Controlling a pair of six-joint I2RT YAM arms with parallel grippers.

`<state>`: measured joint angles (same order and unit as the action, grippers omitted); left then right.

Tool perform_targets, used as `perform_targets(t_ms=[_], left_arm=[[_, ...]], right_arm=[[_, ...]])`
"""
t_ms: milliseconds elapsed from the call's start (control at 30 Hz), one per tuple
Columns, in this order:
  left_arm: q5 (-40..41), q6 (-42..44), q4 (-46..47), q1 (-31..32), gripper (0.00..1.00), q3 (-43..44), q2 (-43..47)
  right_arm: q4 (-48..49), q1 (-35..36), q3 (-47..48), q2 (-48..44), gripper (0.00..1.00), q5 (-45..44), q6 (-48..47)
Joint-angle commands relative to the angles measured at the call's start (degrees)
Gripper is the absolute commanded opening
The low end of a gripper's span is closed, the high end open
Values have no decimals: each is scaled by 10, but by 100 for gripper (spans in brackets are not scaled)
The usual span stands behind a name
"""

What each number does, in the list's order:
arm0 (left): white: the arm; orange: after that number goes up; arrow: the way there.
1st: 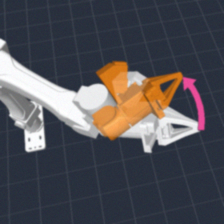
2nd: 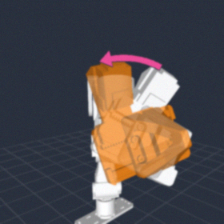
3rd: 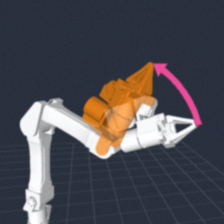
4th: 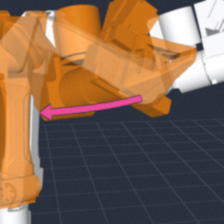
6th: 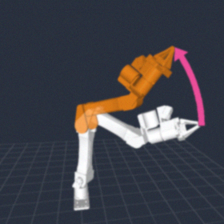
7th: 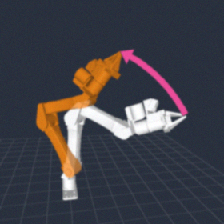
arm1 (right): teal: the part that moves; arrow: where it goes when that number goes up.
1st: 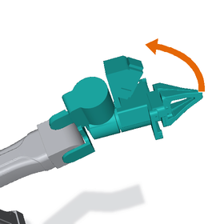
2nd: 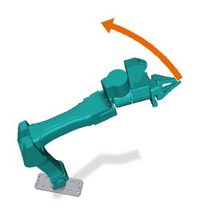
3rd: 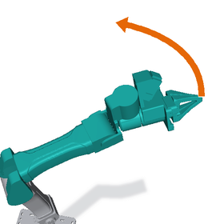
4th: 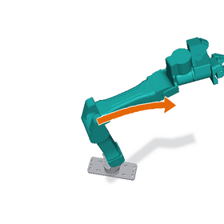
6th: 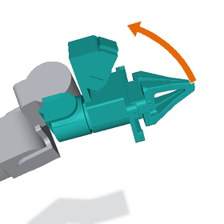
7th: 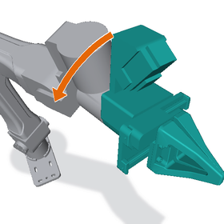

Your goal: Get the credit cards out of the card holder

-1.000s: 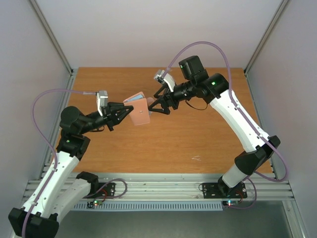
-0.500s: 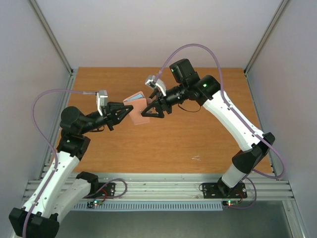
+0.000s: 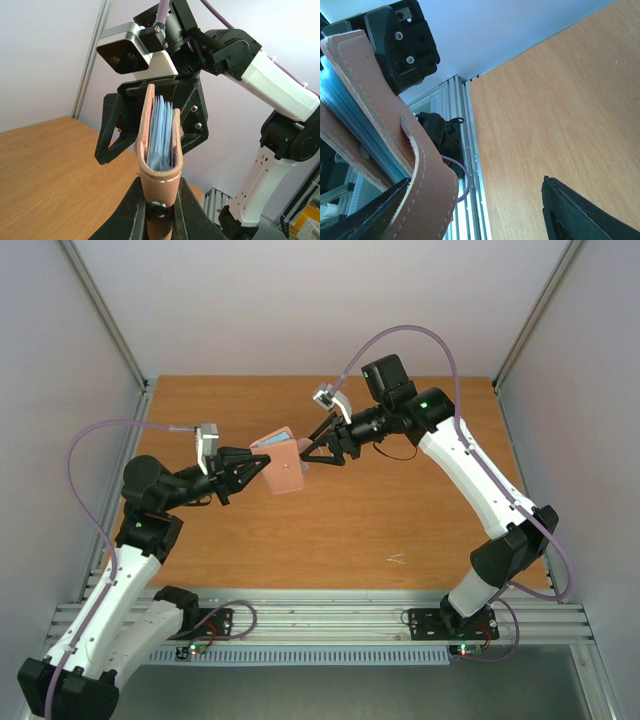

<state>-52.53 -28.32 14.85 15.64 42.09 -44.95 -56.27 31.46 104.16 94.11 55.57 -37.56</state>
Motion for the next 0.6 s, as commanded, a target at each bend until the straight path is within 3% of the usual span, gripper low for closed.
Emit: perform_targets(t_ms=[0, 167, 300, 367, 567], left_arm=[[-11, -2, 54, 1, 0, 0, 7], [-11, -3, 55, 2, 0, 0, 6], [-10, -3, 53, 1, 0, 0, 6], [-9, -3, 51, 1, 0, 0, 7], [-7, -3, 54, 2, 0, -2, 4]], right_arm=[[-5, 2, 2, -4, 68, -11, 1], [3, 15, 8, 8, 67, -10, 12], [1, 24, 11, 12, 76, 64, 5], [-10, 27, 13, 16, 77, 56, 3], [-25, 63, 35, 27, 68, 55, -2]])
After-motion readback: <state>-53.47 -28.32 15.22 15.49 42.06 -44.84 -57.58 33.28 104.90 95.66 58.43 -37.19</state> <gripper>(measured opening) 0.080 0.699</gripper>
